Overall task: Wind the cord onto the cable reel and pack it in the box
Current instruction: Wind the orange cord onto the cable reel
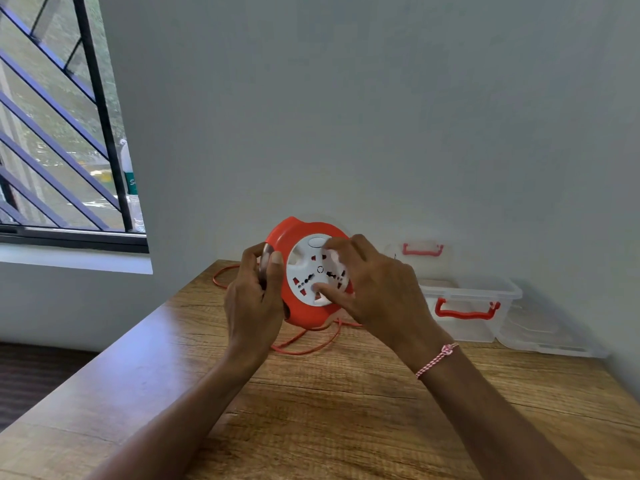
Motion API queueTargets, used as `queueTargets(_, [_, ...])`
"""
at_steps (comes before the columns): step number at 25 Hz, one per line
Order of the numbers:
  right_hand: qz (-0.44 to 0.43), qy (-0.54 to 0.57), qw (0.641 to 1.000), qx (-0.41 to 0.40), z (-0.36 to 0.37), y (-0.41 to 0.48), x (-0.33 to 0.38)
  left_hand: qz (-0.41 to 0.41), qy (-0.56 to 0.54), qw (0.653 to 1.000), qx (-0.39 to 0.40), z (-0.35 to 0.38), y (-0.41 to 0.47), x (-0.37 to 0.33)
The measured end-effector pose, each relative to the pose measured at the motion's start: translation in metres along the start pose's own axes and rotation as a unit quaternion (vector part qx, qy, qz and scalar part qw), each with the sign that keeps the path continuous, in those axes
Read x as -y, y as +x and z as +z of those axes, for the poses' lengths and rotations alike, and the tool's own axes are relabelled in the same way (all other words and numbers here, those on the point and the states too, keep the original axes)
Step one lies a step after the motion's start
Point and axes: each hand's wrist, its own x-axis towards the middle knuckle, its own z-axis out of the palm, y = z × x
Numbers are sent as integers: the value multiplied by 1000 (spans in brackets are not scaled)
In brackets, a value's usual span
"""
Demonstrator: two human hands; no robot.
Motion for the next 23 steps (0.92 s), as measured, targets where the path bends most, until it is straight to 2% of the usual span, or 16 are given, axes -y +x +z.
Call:
queueTargets(2, [-70, -53, 995, 39, 1, 0, -5, -8, 1, 1000, 1, -3, 3, 0])
queueTargets(4, [-95, -85, 991, 46, 4, -2, -3, -16, -5, 1000, 17, -4, 5, 2])
queueTargets(8, [-113, -105, 988, 31, 7, -4, -1, -14, 5, 999, 35, -4, 6, 4])
queueTargets(10, [-84, -94, 992, 25, 7, -4, 3, 6, 16, 999, 33, -2, 4, 5])
queueTargets(12, [2, -32, 999, 31, 9, -5, 10, 32, 31, 999, 27, -2, 2, 3])
queueTargets(14, [138, 67, 988, 29, 11, -3, 21, 51, 39, 997, 29, -1, 0, 1])
queueTargets(15, [218, 131, 966, 38, 12, -3, 25, 58, 41, 997, 32, -1, -1, 0])
queueTargets(17, [368, 305, 876, 61, 15, 0, 30, 63, 45, 996, 32, 0, -3, 0])
queueTargets(18, [400, 353, 843, 64, 15, 0, 31, 60, 45, 997, 30, 1, -4, 0])
queueTargets(19, [386, 338, 856, 59, 12, 0, 30, 53, 44, 997, 25, 1, -4, 1])
queueTargets(20, [335, 264, 903, 44, 10, -1, 27, 43, 38, 998, 19, 1, -3, 2])
queueTargets(21, [259, 170, 951, 19, 7, -2, 21, 30, 33, 999, 9, 0, -1, 3])
queueTargets(22, [169, 90, 981, -8, 6, -3, 16, 20, 31, 999, -2, -1, 1, 4])
queueTargets(23, [87, 37, 995, -19, 4, -2, 12, 16, 30, 999, -10, -3, 3, 5])
